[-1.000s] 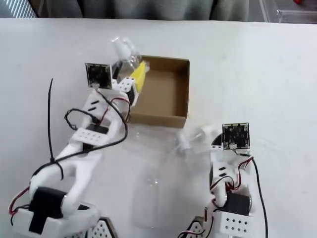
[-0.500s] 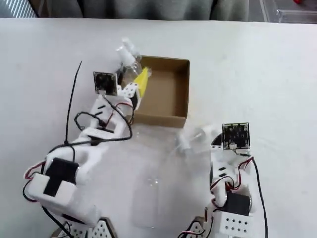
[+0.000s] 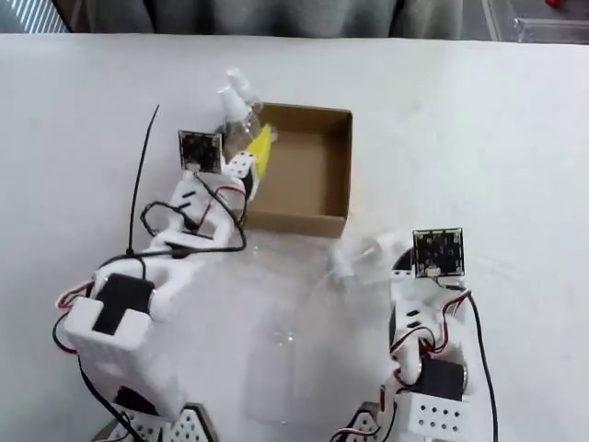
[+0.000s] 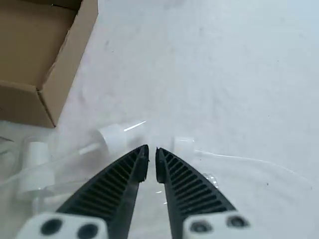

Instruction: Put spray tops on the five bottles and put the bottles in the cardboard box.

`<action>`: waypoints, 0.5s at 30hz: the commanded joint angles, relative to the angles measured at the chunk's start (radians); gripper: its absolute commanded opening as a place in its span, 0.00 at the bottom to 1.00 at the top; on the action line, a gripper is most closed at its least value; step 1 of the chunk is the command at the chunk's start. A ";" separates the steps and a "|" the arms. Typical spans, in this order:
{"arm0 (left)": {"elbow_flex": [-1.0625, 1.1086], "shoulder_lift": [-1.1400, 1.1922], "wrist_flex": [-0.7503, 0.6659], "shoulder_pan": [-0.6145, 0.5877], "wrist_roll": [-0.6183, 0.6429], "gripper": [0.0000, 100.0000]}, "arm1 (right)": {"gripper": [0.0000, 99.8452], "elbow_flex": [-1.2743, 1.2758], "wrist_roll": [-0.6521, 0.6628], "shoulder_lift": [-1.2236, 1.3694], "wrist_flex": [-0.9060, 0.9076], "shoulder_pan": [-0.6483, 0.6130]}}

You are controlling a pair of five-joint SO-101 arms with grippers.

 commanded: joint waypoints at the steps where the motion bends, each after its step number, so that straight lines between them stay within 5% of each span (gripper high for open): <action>1: -0.058 -0.010 -0.046 -0.012 -0.018 0.04 | 0.01 0.009 0.011 -0.001 -0.004 0.012; 15: -0.080 0.045 -0.048 -0.030 -0.017 0.02 | 0.01 0.009 0.011 -0.001 -0.004 0.012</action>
